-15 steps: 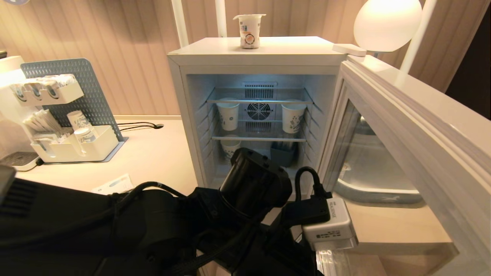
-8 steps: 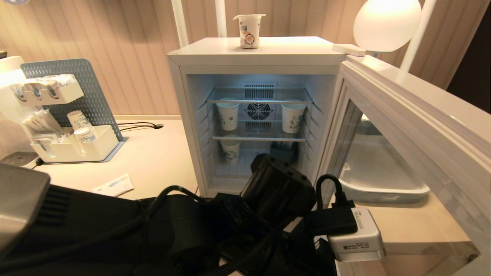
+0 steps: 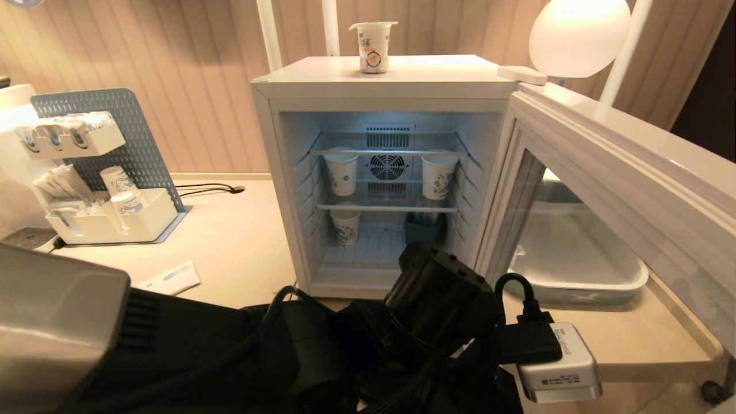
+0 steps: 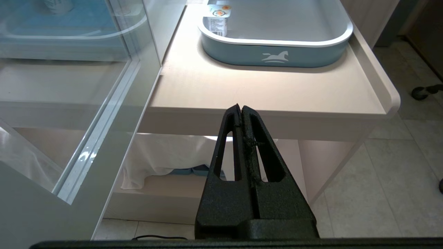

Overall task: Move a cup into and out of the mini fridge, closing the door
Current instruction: Open the freezer door, then put the yoghurt in the freezer

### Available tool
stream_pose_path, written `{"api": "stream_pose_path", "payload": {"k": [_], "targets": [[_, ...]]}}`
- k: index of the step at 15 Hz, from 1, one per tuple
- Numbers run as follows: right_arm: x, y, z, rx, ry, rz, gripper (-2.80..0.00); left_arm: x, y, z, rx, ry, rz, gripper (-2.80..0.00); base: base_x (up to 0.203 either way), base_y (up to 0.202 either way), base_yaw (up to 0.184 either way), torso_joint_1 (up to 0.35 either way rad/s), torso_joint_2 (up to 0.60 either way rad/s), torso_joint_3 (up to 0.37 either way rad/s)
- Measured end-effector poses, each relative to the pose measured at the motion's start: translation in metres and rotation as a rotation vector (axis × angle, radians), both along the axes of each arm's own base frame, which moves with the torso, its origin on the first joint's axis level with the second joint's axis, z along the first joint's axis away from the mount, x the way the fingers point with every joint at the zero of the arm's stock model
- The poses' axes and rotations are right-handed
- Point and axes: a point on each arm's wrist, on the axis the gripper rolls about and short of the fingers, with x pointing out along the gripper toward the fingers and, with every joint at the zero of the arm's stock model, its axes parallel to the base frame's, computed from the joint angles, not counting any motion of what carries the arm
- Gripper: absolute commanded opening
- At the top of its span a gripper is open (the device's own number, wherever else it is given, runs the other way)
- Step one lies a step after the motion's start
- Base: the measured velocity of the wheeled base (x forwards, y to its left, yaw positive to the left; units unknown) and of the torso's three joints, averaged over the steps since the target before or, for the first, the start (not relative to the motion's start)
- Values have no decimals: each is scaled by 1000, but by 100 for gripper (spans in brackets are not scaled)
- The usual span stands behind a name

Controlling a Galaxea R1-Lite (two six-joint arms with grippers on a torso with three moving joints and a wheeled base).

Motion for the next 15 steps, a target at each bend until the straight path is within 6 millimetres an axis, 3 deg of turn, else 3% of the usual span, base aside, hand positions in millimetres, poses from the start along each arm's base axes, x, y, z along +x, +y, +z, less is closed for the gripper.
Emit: {"api": "stream_pose_path", "payload": {"k": [2, 4, 6, 10, 13, 15], "targets": [[0, 0, 0, 0, 0, 0, -280, 4, 8, -7, 28, 23, 16, -280, 0, 0, 0, 0, 0, 0], [0, 0, 0, 0, 0, 0, -280, 28, 35, -11, 52, 42, 118, -280, 0, 0, 0, 0, 0, 0], [0, 0, 0, 0, -1, -1, -280, 53, 75, -8, 67, 56, 270, -280, 0, 0, 0, 0, 0, 0], [0, 0, 0, 0, -1, 1, -280, 85, 184, 29, 20, 91, 735, -280, 0, 0, 0, 0, 0, 0], [0, 0, 0, 0, -2, 0, -280, 70, 266, 72, -58, 60, 1249, -280, 0, 0, 0, 0, 0, 0], [0, 0, 0, 0, -2, 0, -280, 36, 310, 93, -84, -11, 1609, -280, 0, 0, 0, 0, 0, 0]]}}
